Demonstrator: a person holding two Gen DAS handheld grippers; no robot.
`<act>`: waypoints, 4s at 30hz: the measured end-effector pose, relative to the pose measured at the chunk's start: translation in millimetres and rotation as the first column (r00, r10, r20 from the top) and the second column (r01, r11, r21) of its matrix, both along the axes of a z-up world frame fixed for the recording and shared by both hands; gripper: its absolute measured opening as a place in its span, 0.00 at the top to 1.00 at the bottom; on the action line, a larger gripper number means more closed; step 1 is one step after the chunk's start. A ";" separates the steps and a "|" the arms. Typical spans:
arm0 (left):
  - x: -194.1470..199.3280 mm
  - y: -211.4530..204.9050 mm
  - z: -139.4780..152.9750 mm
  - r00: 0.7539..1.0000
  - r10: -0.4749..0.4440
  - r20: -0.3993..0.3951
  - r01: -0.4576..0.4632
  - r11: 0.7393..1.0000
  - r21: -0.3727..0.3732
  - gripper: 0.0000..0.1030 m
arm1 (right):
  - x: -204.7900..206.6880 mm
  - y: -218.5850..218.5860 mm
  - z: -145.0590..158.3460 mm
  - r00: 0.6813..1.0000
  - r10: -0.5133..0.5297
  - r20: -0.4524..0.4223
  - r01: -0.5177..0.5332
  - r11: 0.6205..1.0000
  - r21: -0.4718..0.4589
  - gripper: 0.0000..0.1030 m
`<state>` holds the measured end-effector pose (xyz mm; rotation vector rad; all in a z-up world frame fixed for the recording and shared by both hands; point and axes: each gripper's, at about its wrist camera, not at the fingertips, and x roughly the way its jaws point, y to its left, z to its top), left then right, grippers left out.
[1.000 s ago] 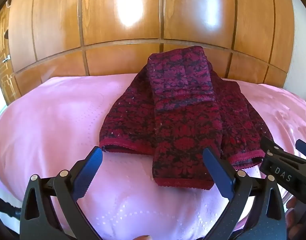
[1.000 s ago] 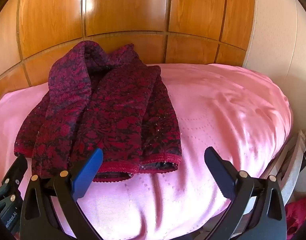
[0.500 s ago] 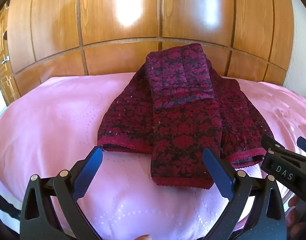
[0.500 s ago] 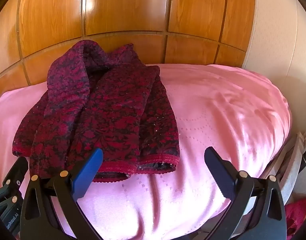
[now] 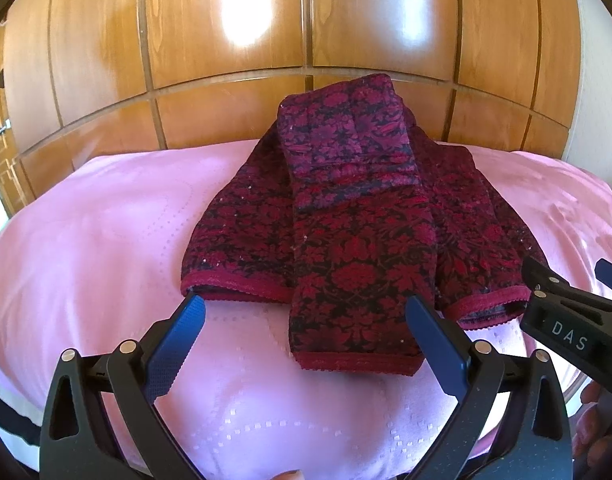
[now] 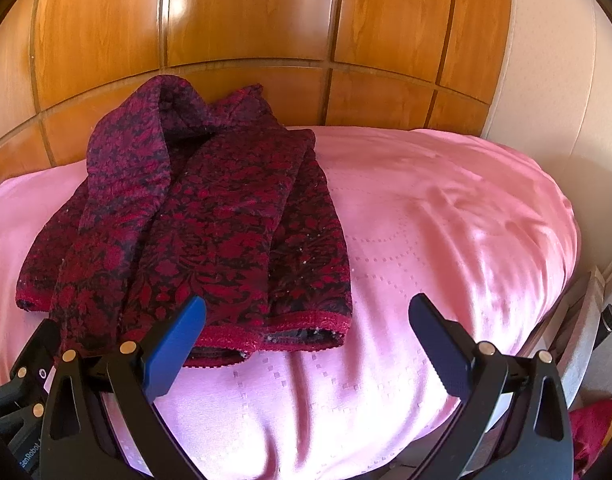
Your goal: Fold small clothes
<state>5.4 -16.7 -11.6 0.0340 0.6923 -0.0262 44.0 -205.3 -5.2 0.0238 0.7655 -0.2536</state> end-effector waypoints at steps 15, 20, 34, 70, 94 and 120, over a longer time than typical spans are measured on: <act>1.2 -3.3 -4.8 1.000 -0.017 -0.015 0.017 1.000 0.008 0.04 | 0.4 1.4 -2.1 1.000 0.005 -0.005 -0.005 1.000 -0.005 0.02; 2.0 -6.1 -7.4 0.999 -0.027 -0.019 0.027 0.999 0.020 0.04 | 1.2 2.4 -4.1 1.000 0.009 -0.012 -0.009 1.000 -0.007 0.02; 16.8 -30.8 -29.2 0.992 -0.110 -0.055 0.116 0.986 0.122 0.23 | 3.5 -41.0 0.9 1.000 -0.013 -0.003 0.013 0.997 0.077 0.02; 64.5 50.2 63.5 0.973 -0.215 0.087 0.230 0.941 -0.249 0.13 | 129.4 -75.9 -8.2 0.947 0.314 -0.076 -0.285 0.923 0.258 0.91; 153.4 149.8 96.4 0.996 -0.073 0.051 0.084 0.959 -0.270 0.87 | 195.9 -219.0 -4.4 0.993 -0.092 -0.075 0.066 0.955 -0.291 0.95; 208.0 236.9 -0.6 0.974 0.028 -0.226 -0.088 0.962 -0.260 0.47 | 134.1 -166.1 -6.8 0.944 0.267 -0.194 -0.171 0.899 0.404 0.48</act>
